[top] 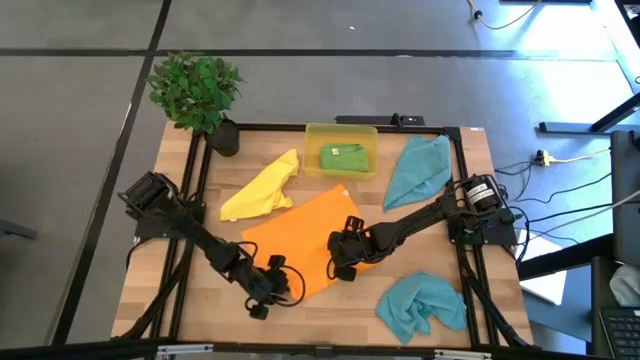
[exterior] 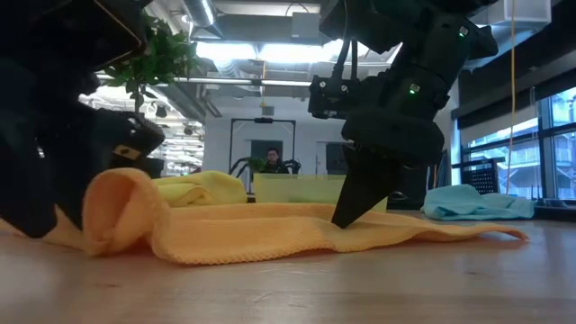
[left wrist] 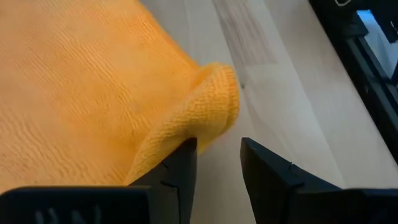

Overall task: Fold microfiber towels
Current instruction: Fold the orange microfiber cloth

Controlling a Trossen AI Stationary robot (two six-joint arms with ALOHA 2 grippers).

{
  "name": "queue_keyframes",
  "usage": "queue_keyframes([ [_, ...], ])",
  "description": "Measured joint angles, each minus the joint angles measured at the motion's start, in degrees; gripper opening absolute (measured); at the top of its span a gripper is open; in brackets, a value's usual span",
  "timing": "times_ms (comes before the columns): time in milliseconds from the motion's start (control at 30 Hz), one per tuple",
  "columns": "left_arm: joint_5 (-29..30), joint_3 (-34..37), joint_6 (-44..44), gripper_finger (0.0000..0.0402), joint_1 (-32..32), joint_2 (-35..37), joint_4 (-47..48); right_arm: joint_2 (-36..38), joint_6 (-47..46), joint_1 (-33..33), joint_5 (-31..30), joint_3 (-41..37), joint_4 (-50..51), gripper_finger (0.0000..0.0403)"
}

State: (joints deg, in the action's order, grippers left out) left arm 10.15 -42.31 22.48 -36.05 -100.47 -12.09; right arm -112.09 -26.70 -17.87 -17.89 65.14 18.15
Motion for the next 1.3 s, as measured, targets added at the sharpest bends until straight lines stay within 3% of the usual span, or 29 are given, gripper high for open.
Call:
queue_keyframes([
  [133, 0.81, -1.43, -2.06, 0.0115, 0.45, -0.02, 1.21, 0.0, 0.0, 0.0, 0.0, 0.0, 0.0, 0.013],
  [400, 9.63, -6.69, -3.63, 0.0115, 0.52, 0.0, 15.13, 0.0, -0.01, 0.0, -0.01, 0.0, -0.02, 0.013],
  [867, 13.44, -6.77, -3.84, 0.0113, 2.28, -0.02, 16.33, -0.02, -0.02, 0.0, -0.02, 0.0, -0.07, 0.013],
  [1000, 13.44, -6.77, -5.09, 0.0084, 2.21, -0.02, 16.4, -0.02, -0.02, 0.0, -0.02, 0.0, -0.09, 0.013],
  [1167, 12.56, -6.77, -5.1, 0.0013, 2.09, -0.02, 16.4, -0.02, -0.02, 0.0, -0.02, 0.0, -0.09, 0.013],
  [1300, 10.69, -7.01, -5.1, 0.0003, 1.52, -0.02, 16.6, -0.04, -0.02, 0.0, -0.02, 0.0, -0.09, 0.013],
])
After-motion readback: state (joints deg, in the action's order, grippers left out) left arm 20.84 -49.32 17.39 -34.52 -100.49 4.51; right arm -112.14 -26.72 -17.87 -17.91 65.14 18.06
